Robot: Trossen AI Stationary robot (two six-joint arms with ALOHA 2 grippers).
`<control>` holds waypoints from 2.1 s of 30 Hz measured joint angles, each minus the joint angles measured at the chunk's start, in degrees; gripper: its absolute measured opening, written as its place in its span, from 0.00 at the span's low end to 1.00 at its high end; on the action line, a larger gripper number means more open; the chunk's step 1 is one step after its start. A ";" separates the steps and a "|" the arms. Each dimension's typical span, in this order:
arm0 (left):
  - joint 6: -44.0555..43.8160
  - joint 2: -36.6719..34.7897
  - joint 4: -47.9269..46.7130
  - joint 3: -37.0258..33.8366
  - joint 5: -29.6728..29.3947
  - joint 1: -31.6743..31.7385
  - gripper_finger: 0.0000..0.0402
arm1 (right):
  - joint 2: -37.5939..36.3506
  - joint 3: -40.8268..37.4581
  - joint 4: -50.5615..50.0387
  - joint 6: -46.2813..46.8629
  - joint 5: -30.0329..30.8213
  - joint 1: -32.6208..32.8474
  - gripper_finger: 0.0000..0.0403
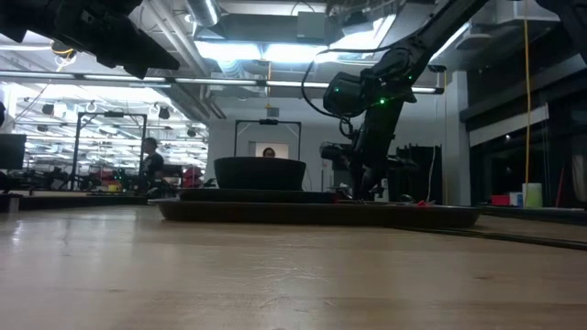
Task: Set up tray
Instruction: Put the black spoon on the red napkin to the left of the black fork, then put the black table knife on the red napkin to the right of the black fork
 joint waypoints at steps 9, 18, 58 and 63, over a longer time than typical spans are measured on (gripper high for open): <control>-0.09 0.00 0.00 0.00 0.00 0.00 0.00 | 0.00 0.00 0.02 0.50 0.02 0.00 0.10; -0.08 0.01 -0.02 0.01 0.00 -0.02 0.00 | -0.19 -0.01 -0.13 -1.27 -0.22 0.00 0.10; -2.72 -17.02 -10.32 0.02 0.47 -0.02 0.01 | -19.36 -8.69 5.91 -28.09 14.89 29.48 0.02; -3.32 -17.00 -10.44 0.02 2.98 -0.02 0.01 | -24.94 -16.30 14.54 -36.55 12.64 32.45 0.01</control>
